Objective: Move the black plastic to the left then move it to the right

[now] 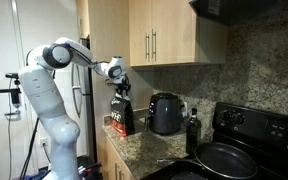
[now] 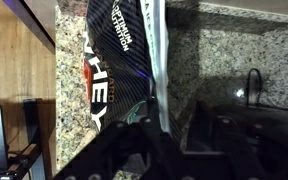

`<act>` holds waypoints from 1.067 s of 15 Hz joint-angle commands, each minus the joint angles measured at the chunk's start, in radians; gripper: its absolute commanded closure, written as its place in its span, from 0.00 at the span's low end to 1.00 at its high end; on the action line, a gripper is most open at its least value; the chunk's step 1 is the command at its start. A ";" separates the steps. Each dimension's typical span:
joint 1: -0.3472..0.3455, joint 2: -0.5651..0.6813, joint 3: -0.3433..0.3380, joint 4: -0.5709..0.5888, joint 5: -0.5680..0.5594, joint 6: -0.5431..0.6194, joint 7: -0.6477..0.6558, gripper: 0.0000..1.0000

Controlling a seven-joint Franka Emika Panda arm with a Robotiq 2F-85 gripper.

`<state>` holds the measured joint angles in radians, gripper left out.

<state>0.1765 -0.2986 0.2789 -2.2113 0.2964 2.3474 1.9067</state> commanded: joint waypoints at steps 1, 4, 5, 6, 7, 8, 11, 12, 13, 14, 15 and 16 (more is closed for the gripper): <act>0.007 -0.139 -0.048 -0.004 0.032 -0.120 -0.035 0.23; -0.008 -0.273 -0.123 -0.007 0.048 -0.306 -0.094 0.03; -0.020 -0.201 -0.066 0.010 0.028 -0.227 -0.047 0.20; -0.027 -0.239 -0.086 0.010 0.036 -0.275 -0.066 0.13; -0.031 -0.267 -0.100 0.009 0.042 -0.300 -0.077 0.05; -0.033 -0.283 -0.106 0.007 0.044 -0.312 -0.083 0.03; -0.033 -0.282 -0.103 0.003 0.044 -0.314 -0.083 0.03; -0.032 -0.278 -0.103 0.002 0.044 -0.313 -0.083 0.03; -0.032 -0.276 -0.103 0.002 0.043 -0.313 -0.083 0.03; -0.032 -0.274 -0.103 0.002 0.043 -0.313 -0.083 0.03; -0.032 -0.274 -0.103 0.002 0.043 -0.313 -0.083 0.03; -0.032 -0.275 -0.103 0.002 0.043 -0.313 -0.083 0.01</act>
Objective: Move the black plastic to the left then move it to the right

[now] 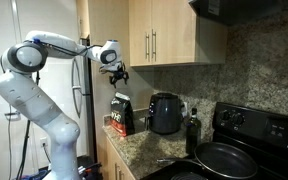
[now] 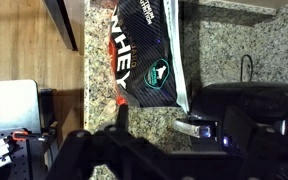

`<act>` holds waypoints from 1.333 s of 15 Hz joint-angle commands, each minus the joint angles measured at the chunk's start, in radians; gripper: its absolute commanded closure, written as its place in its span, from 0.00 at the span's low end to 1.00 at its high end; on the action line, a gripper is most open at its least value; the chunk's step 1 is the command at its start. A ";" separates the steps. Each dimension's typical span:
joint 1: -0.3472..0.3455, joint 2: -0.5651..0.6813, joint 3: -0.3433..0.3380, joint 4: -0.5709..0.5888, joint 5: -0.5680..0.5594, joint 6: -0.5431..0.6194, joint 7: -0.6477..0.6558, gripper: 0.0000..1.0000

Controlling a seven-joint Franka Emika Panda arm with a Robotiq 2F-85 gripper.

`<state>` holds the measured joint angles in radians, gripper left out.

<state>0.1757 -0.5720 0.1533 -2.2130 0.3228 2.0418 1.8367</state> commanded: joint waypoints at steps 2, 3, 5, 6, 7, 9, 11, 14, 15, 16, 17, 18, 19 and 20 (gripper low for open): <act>-0.021 0.070 0.018 0.034 0.033 -0.009 -0.038 0.00; -0.024 0.126 0.030 0.051 0.023 0.015 -0.048 0.00; -0.022 0.199 0.054 0.080 0.012 0.073 -0.057 0.00; -0.020 0.239 0.066 0.100 0.008 0.105 -0.053 0.00; -0.016 0.290 0.079 0.131 0.000 0.134 -0.052 0.00; -0.008 0.360 0.101 0.182 -0.021 0.163 -0.028 0.00; -0.004 0.316 0.091 0.130 -0.011 0.161 -0.029 0.00; -0.001 0.356 0.095 0.168 -0.015 0.162 -0.028 0.00; 0.002 0.394 0.103 0.179 -0.018 0.167 -0.024 0.00; 0.009 0.417 0.105 0.185 -0.001 0.170 -0.030 0.00; 0.019 0.446 0.107 0.192 0.018 0.181 -0.039 0.00; 0.025 0.469 0.110 0.199 0.028 0.190 -0.039 0.00; 0.033 0.486 0.108 0.208 0.053 0.182 -0.052 0.00; 0.039 0.507 0.109 0.216 0.061 0.183 -0.050 0.00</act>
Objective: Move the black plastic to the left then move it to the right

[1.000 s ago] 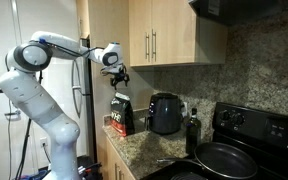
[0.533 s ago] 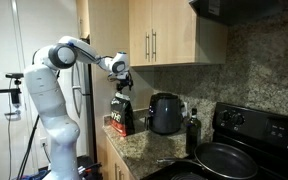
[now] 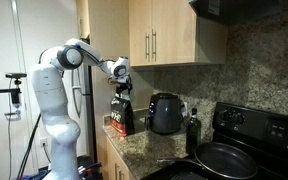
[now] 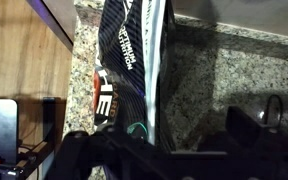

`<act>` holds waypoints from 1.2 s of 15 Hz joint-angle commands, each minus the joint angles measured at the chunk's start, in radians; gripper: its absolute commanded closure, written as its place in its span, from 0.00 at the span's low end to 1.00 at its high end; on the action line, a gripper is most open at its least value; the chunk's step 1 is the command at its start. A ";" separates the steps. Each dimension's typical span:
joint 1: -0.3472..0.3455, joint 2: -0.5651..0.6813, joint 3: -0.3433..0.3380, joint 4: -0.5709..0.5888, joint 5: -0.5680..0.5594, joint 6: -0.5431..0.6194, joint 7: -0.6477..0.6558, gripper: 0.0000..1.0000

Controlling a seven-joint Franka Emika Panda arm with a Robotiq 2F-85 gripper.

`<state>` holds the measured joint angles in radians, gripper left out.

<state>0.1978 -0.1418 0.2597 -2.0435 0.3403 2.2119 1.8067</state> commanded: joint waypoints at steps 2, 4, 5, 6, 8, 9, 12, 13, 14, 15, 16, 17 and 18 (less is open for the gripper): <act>0.028 0.122 0.004 0.056 0.048 0.029 -0.015 0.00; 0.039 0.158 0.005 0.059 0.037 0.043 -0.007 0.00; 0.044 0.171 0.005 0.060 0.037 0.053 -0.013 0.00; 0.049 0.180 0.005 0.061 0.035 0.070 -0.013 0.25; 0.054 0.190 0.003 0.070 0.020 0.081 -0.013 0.33; 0.056 0.190 0.002 0.073 0.014 0.085 -0.009 0.41; 0.060 0.187 0.001 0.072 -0.026 0.107 0.000 0.63; 0.061 0.187 0.001 0.071 -0.042 0.113 0.008 0.70; 0.061 0.188 0.001 0.073 -0.055 0.113 0.011 0.76; 0.061 0.186 0.000 0.072 -0.075 0.115 0.019 0.84; 0.062 0.185 0.000 0.072 -0.098 0.113 0.032 0.91; 0.063 0.184 0.000 0.072 -0.118 0.111 0.044 0.98; 0.064 0.184 0.000 0.072 -0.135 0.105 0.053 0.99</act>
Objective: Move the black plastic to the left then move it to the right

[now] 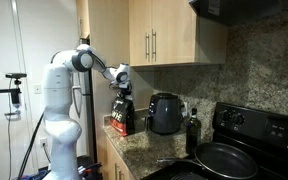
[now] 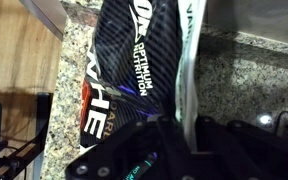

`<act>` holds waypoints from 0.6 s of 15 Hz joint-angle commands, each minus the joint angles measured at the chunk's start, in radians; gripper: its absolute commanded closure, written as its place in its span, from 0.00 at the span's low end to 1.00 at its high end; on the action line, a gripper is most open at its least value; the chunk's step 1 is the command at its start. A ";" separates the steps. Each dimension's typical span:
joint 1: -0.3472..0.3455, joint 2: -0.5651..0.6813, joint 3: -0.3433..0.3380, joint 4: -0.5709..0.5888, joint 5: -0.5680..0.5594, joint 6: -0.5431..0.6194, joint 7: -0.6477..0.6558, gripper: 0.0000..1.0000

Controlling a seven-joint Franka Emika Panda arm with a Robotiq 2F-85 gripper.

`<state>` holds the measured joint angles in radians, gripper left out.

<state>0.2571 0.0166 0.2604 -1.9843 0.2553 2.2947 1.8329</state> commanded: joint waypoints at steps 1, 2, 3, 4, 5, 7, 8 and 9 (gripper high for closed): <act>0.007 0.027 0.000 0.014 -0.061 0.016 0.034 1.00; 0.008 0.028 0.000 0.018 -0.065 0.008 0.037 1.00; 0.009 0.029 0.000 0.022 -0.069 -0.008 0.036 1.00; 0.009 0.027 -0.001 0.028 -0.069 -0.024 0.031 1.00; 0.008 0.019 -0.003 0.037 -0.070 -0.052 0.029 1.00; 0.001 0.001 -0.008 0.065 -0.048 -0.129 0.015 1.00; -0.004 -0.011 -0.012 0.080 -0.025 -0.176 0.010 1.00; -0.007 -0.021 -0.016 0.095 0.000 -0.215 0.000 1.00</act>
<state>0.2659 0.0172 0.2580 -1.9503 0.2125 2.1970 1.8609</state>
